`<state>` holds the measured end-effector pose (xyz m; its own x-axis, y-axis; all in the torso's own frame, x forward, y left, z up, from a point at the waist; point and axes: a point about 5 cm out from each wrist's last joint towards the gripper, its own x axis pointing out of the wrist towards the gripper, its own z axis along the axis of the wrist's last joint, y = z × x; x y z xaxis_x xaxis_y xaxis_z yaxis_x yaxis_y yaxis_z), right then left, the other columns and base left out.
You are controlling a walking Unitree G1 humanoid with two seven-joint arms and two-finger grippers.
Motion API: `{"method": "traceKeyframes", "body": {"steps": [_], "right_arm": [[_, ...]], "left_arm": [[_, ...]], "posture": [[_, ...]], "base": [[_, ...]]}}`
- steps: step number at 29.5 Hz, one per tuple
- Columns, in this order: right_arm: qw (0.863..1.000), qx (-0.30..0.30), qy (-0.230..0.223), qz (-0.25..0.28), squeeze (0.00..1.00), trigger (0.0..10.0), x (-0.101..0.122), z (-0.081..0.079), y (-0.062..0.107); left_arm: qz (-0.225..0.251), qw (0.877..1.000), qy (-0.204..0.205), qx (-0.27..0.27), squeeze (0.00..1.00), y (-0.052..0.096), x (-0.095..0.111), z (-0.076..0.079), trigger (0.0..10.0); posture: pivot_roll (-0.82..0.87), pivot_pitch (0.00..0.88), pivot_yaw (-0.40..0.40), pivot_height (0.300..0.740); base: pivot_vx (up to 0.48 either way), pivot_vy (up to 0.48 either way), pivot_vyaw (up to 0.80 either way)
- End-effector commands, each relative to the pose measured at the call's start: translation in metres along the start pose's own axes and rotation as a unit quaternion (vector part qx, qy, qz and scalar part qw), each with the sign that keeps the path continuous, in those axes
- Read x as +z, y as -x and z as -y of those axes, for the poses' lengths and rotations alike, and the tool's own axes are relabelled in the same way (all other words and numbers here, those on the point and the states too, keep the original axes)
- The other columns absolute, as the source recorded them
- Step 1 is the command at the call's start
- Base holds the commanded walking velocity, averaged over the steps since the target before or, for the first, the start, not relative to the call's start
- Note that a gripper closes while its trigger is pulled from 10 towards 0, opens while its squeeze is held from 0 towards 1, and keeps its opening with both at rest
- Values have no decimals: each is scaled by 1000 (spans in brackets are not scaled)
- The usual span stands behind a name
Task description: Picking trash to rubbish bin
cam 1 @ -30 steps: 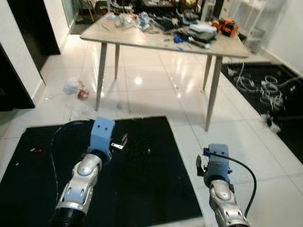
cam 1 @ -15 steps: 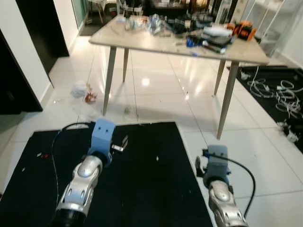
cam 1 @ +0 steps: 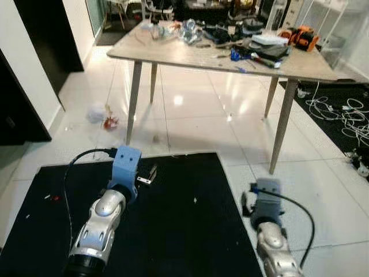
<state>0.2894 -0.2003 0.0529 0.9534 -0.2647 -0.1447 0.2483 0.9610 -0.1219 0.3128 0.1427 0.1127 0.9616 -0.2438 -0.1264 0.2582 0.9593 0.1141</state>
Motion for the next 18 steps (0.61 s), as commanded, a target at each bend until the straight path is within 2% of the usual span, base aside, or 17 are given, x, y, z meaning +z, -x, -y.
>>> {"method": "traceKeyframes", "body": {"steps": [1,5,10,18], "right_arm": [[1000,1,-8,-4,0,10000,-3,-4,3],[1000,-1,-11,-1,0,10000,-1,-2,1],[1000,1,-12,3,0,10000,2,-2,-2],[996,37,3,84,0,10000,32,-6,-7]], "left_arm": [[-10,1000,7,1,0,2,-4,0,10000],[-7,1000,8,0,0,1,-3,0,10000],[-6,1000,9,1,0,1,-2,0,10000],[3,1000,14,4,0,-1,3,-1,10000]], "posture": [[20,107,7,740],[21,108,5,740],[21,108,5,740],[15,107,5,740]], "base": [[326,0,0],[322,0,0],[325,0,-724],[324,0,0]]}}
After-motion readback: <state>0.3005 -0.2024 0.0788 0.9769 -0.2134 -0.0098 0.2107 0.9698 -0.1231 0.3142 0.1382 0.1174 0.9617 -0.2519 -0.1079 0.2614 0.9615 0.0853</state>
